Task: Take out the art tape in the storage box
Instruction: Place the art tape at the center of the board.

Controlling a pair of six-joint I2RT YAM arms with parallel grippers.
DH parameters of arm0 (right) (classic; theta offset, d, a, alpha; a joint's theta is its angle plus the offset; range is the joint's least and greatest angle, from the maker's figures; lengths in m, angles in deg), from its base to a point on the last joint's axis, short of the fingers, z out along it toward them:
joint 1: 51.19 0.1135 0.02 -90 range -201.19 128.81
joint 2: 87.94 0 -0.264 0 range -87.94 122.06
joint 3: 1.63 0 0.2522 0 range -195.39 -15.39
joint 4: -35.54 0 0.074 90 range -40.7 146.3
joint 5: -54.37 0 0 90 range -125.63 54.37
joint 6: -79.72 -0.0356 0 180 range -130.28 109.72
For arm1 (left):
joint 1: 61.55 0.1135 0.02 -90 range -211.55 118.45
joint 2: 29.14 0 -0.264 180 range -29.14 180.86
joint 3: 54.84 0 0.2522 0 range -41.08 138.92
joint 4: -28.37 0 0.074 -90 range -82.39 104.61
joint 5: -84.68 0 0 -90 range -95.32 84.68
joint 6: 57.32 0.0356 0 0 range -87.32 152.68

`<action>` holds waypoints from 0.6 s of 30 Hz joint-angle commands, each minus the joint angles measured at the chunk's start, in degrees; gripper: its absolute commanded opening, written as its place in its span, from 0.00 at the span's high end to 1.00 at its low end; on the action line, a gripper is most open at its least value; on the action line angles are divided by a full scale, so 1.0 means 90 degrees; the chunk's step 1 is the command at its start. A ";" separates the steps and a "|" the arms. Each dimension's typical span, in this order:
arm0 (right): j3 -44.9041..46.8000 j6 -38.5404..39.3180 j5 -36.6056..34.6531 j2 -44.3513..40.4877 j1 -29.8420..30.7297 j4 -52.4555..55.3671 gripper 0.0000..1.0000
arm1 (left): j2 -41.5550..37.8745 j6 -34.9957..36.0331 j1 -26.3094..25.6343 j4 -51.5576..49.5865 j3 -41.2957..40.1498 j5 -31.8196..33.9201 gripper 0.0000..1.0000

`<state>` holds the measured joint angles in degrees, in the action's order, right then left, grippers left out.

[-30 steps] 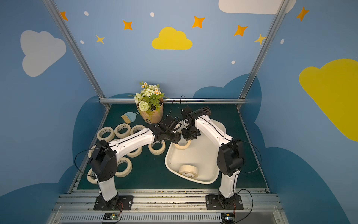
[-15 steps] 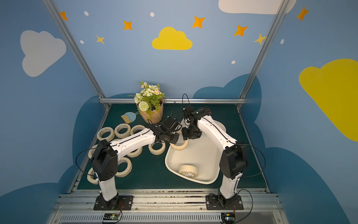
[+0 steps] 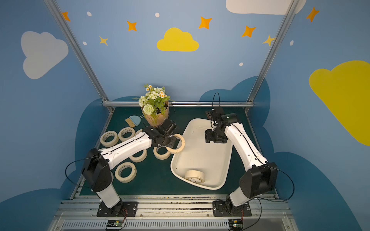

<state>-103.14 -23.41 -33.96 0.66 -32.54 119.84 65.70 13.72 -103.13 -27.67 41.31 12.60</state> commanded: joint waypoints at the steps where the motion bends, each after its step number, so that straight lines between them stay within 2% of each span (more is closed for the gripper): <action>1: 0.0320 0.0177 -0.0069 -0.0079 -0.0085 0.0069 0.29 | -0.1273 -0.0047 0.0069 -0.0546 -0.0373 0.0664 0.96; 4: 0.0508 0.0141 -0.0006 0.0006 -0.0120 -0.0048 0.29 | -0.2256 -0.0457 0.0223 -0.0518 -0.1371 0.0536 0.96; 10: 0.0751 0.0121 0.0078 0.0239 -0.0129 -0.0210 0.29 | -0.3322 -0.1487 0.0466 -0.0688 -0.3243 0.0142 0.96; 14: 0.0783 0.0091 0.0086 0.0330 -0.0119 -0.0287 0.29 | -0.3579 -0.2084 0.0451 -0.0009 -0.4372 -0.0288 0.96; 18: 0.0773 0.0082 0.0107 0.0405 -0.0098 -0.0290 0.29 | -0.3435 -0.2460 0.0521 0.0633 -0.5056 -0.0212 0.96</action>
<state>-96.36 -22.88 -33.44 3.63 -33.48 117.65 35.34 -3.50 -98.87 -28.96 -3.45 11.35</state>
